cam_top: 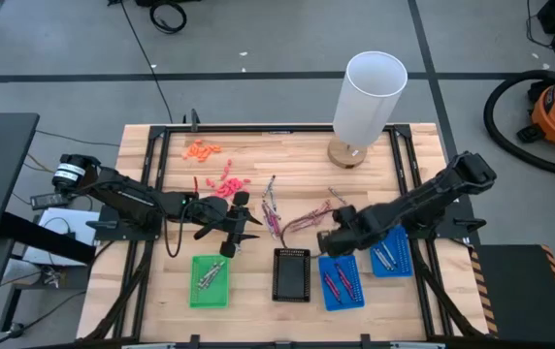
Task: Sort crayons
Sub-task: Put the pink crayon into the black bin
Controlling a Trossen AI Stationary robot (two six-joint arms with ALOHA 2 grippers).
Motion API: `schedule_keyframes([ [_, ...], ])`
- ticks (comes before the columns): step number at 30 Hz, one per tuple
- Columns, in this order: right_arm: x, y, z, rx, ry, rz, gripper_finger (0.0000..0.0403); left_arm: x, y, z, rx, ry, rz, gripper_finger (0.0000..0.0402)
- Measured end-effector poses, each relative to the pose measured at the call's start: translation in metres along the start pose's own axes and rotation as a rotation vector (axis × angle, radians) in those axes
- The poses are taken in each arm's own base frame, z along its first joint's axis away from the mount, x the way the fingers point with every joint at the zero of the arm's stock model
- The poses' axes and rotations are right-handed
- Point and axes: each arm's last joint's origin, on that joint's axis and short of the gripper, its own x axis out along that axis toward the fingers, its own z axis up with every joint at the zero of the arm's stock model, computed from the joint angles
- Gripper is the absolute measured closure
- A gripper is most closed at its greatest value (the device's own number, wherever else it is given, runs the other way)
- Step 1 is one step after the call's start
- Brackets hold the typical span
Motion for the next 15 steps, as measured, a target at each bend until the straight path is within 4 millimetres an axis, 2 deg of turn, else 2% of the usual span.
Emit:
schedule_keyframes([
  [6,0.02,0.004,0.031,0.023,-0.105,-0.106,0.0292,0.0,0.0,0.0,0.003,0.003,-0.001,0.0217],
  [15,0.051,0.005,0.059,0.048,-0.14,-0.261,0.0255,0.0,0.0,-0.002,0.004,0.016,-0.004,0.0217],
])
